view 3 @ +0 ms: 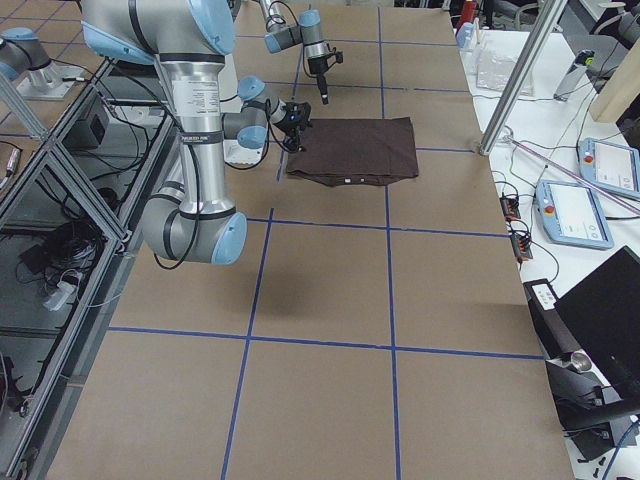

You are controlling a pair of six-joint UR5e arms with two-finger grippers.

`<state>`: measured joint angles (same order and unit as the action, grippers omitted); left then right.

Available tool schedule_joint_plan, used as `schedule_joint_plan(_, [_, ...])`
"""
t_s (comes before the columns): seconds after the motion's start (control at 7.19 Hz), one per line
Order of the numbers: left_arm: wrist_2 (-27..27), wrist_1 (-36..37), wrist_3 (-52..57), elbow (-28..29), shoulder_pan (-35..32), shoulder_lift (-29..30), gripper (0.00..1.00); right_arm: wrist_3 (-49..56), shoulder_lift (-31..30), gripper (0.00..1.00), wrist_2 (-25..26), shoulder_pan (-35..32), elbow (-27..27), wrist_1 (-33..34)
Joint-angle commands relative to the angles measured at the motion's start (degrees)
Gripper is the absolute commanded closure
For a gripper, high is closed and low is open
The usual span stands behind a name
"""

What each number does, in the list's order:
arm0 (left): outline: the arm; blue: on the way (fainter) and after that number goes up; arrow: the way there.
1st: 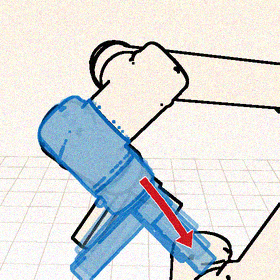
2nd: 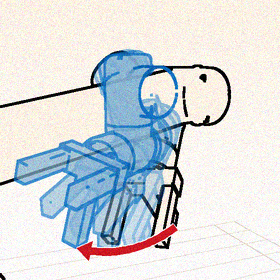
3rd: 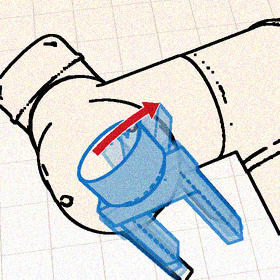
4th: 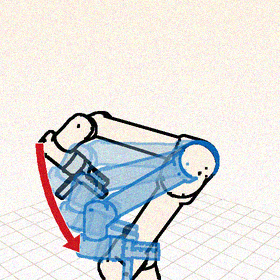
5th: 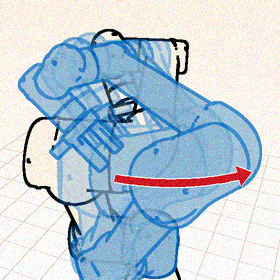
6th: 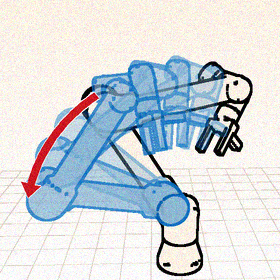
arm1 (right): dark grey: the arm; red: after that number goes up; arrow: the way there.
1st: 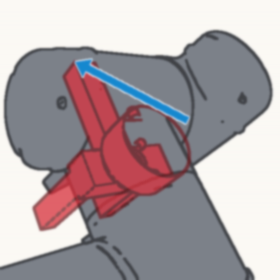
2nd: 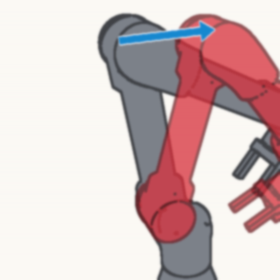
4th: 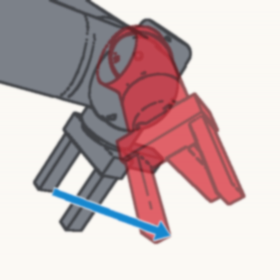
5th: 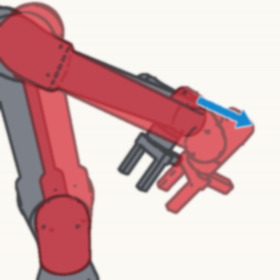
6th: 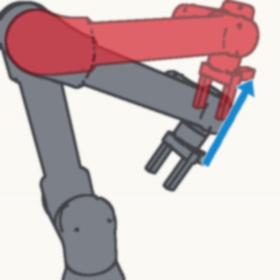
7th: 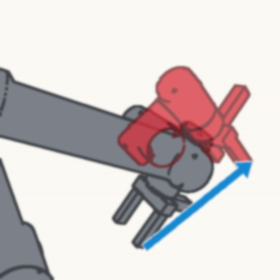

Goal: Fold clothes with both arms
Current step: 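Lower both grippers to the shirt edge nearest the robot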

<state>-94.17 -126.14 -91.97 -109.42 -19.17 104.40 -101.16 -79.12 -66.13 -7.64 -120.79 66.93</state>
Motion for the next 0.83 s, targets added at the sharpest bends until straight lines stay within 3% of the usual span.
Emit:
schedule_joint_plan(0.0, [6.26, 7.73, -10.82, -2.02, 8.59, 0.36, 0.3, -0.71, 0.02, 0.01, -0.14, -0.98, 0.99, 0.04])
schedule_joint_plan(0.14, [6.98, 9.58, -13.13, -1.68, 10.27, 1.32, 0.36, -0.71, 0.02, 0.0, -0.14, -0.98, 1.16, -0.05])
schedule_joint_plan(0.7, [7.07, 11.88, -15.0, -1.06, 11.52, 2.91, 0.37, -0.71, 0.02, 0.0, -0.14, -0.89, 1.25, -0.05])
